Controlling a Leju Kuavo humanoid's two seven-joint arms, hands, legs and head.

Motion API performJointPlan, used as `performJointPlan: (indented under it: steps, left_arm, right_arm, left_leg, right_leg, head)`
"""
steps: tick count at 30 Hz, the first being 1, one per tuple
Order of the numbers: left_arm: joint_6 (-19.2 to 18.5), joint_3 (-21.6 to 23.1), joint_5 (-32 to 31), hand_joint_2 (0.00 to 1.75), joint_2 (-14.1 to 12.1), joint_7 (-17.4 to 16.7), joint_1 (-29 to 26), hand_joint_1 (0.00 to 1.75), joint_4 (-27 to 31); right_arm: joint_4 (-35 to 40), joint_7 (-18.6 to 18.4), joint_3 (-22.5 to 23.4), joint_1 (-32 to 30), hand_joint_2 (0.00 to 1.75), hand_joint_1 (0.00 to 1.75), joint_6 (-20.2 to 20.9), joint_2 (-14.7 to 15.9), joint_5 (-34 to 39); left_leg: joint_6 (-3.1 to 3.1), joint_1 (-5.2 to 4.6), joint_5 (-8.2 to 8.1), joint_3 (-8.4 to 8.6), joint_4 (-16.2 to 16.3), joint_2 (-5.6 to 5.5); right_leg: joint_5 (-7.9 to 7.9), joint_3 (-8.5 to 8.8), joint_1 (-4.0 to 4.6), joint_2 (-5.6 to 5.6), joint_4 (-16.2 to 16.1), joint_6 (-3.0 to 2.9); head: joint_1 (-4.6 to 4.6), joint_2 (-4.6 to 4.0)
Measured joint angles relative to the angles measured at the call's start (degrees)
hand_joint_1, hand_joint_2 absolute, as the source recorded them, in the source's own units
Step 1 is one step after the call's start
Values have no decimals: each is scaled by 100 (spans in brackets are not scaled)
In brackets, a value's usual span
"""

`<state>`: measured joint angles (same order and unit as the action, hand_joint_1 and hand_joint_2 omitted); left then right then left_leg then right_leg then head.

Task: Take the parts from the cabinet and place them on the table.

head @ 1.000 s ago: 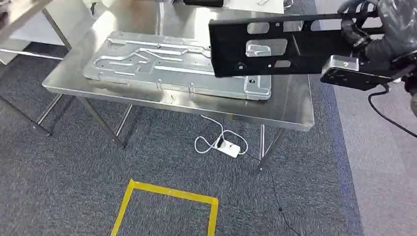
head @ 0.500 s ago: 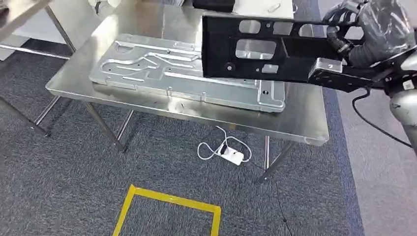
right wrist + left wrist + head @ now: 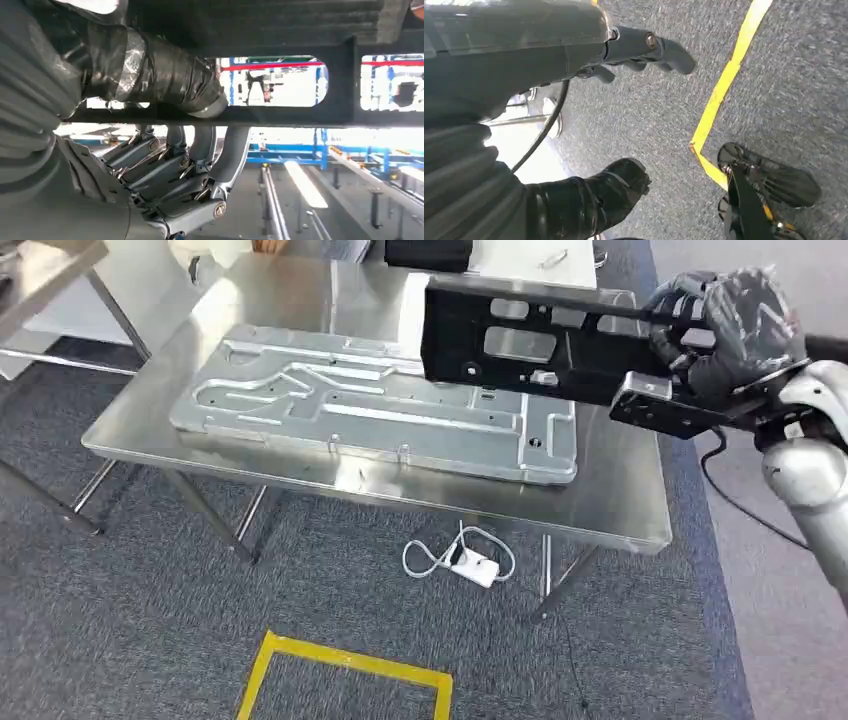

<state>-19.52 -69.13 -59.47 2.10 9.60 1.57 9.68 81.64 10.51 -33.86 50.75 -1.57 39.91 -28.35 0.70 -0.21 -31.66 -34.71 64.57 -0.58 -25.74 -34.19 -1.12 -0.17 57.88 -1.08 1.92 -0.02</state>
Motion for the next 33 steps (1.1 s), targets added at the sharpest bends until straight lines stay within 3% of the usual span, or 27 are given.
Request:
performJointPlan:
  steps: [2,3,4,5,7,8,9,10,12,13,14,15,17,18,19,20,22,24,25,27,28,29,30,31,33]
  left_arm:
    - [2,0,-2,175,-13,-2,-7,0,0]
    - [6,-2,-2,175,-13,-7,-8,0,0]
    - [11,0,-2,175,-13,-13,-19,0,0]
    - [17,-2,-2,175,-13,-15,-25,0,0]
    - [24,-2,-2,175,-13,-15,-34,0,0]
    - [33,-2,-4,175,-11,-15,-44,0,0]
    - [37,-2,-9,175,-13,-15,-37,0,0]
    - [42,-2,-9,175,-11,-26,-23,0,0]
    - [52,-2,-15,175,-11,-39,-26,0,2]
    - [50,-2,-17,175,-11,-35,-24,0,2]
    - [50,-2,-17,175,-9,-33,-37,0,0]
    - [48,-2,-17,175,-9,-28,-42,0,0]
    - [46,-4,-20,175,-9,-26,-40,0,2]
    - [46,-4,-20,175,-9,-31,-38,0,2]
    - [48,-2,-20,175,-11,-39,-31,0,2]
    - [46,-4,-30,175,-11,-37,-31,0,2]
    - [41,-4,-37,175,-9,-37,-31,0,2]
    - [35,-4,-37,175,-11,-37,-39,0,2]
    - [35,-4,-39,175,-11,-35,-45,0,9]
    - [33,-4,-52,175,-4,-35,-40,0,9]
    - [28,-4,-52,175,-6,-31,-25,0,11]
    - [31,-4,-52,175,-9,-28,-29,0,13]
    - [39,-4,-54,175,-9,-31,-30,0,13]
    - [55,-4,-54,175,-13,-46,-28,0,13]
    - [57,-7,-57,175,-15,-50,-30,0,15]
  right_arm:
    - [-66,29,0,-38,175,175,0,-13,9]
    - [-109,42,0,-63,175,175,0,-22,17]
    - [-142,57,0,-86,175,175,2,-26,31]
    - [-180,90,0,-92,175,175,4,-26,50]
    - [-230,134,18,-89,175,175,4,-24,90]
    - [-254,151,31,-95,175,175,9,-22,103]
    - [-293,169,35,-73,175,175,11,-17,107]
    - [-313,195,48,-85,175,175,9,-4,118]
    - [-385,243,72,-118,175,175,9,11,122]
    - [-409,256,90,-133,175,175,4,11,120]
    - [-426,273,109,-135,175,175,4,11,116]
    - [-448,284,133,-131,175,175,7,13,109]
    - [-499,284,144,-143,175,175,7,11,92]
    - [-525,284,144,-170,175,175,7,9,87]
    - [-547,282,146,-188,175,175,9,9,85]
    - [-573,282,146,-192,175,175,7,9,81]
    - [-603,282,159,-186,175,175,7,9,81]
    - [-641,284,179,-172,175,175,9,-2,79]
    - [-649,282,186,-165,175,175,9,-7,74]
    - [-689,297,201,-185,175,175,7,-26,61]
    - [-710,304,212,-185,175,175,7,-33,55]
    - [-728,315,221,-186,175,175,7,-41,46]
    - [-743,324,232,-172,175,175,4,-46,44]
    - [-765,341,232,-161,175,175,7,-57,31]
    - [-793,348,232,-167,175,175,7,-83,11]
  left_leg:
    - [-51,37,-236,-519,845,9]
    - [-67,50,-212,-698,1061,13]
    - [-77,62,-38,-749,1016,15]
    - [-76,75,280,-673,695,16]
    - [-40,85,921,-333,-275,21]
    - [-14,77,809,-271,-300,15]
    - [-6,35,819,-214,-407,12]
    - [29,36,688,-155,-520,19]
    - [73,31,678,-143,-532,8]
    - [121,78,694,-65,-632,7]
    - [137,73,688,-8,-670,10]
    - [175,74,672,20,-688,14]
    - [215,71,627,62,-684,15]
    - [220,69,601,84,-678,12]
    - [217,69,565,117,-664,8]
    - [213,70,523,159,-643,1]
    - [188,71,412,278,-602,-5]
    - [120,28,337,288,-550,-6]
    - [97,39,343,248,-559,-4]
    - [69,38,335,265,-594,3]
    - [26,20,292,291,-585,7]
    - [-6,45,227,267,-495,14]
    - [-28,44,114,138,-228,22]
    - [-41,51,-56,-114,211,24]
    - [-50,56,-198,-395,670,24]
  right_leg:
    - [-58,56,2,-4,5,-9]
    - [-90,92,0,-3,12,-5]
    - [-131,142,-6,2,20,1]
    - [-184,202,-13,7,38,15]
    - [-300,318,-21,12,79,60]
    - [-337,323,-19,12,61,92]
    - [-358,318,-1,22,104,127]
    - [-351,286,5,25,106,156]
    - [-354,317,-5,14,45,214]
    - [-414,328,-29,16,64,244]
    - [-466,278,-27,16,214,256]
    - [-606,107,-32,18,534,268]
    - [-900,-447,-27,20,1455,300]
    - [-916,-654,-31,19,1726,312]
    - [-781,-749,-34,18,1750,323]
    - [-529,-713,-39,16,1532,325]
    - [126,-384,-57,11,623,312]
    - [136,-233,5,13,323,277]
    - [17,-195,14,10,237,221]
    - [4,-216,20,19,240,184]
    - [-3,-176,-38,30,197,157]
    - [-9,-114,-39,20,165,135]
    - [-37,-78,-39,4,157,92]
    - [-55,-57,-31,4,158,65]
    - [-76,-33,-18,3,159,42]
  head:
    - [-2,0]
    - [-2,0]
    - [-2,0]
    - [-2,0]
    - [-2,0]
    - [-8,0]
    - [-9,0]
    - [-6,0]
    - [-11,0]
    - [-8,0]
    - [-22,0]
    - [-19,0]
    - [-22,0]
    - [-22,0]
    - [-22,0]
    - [-22,0]
    - [-24,0]
    - [-33,0]
    - [-26,0]
    - [-24,0]
    - [-22,0]
    - [-26,0]
    - [-19,0]
    - [-20,0]
    - [-17,0]
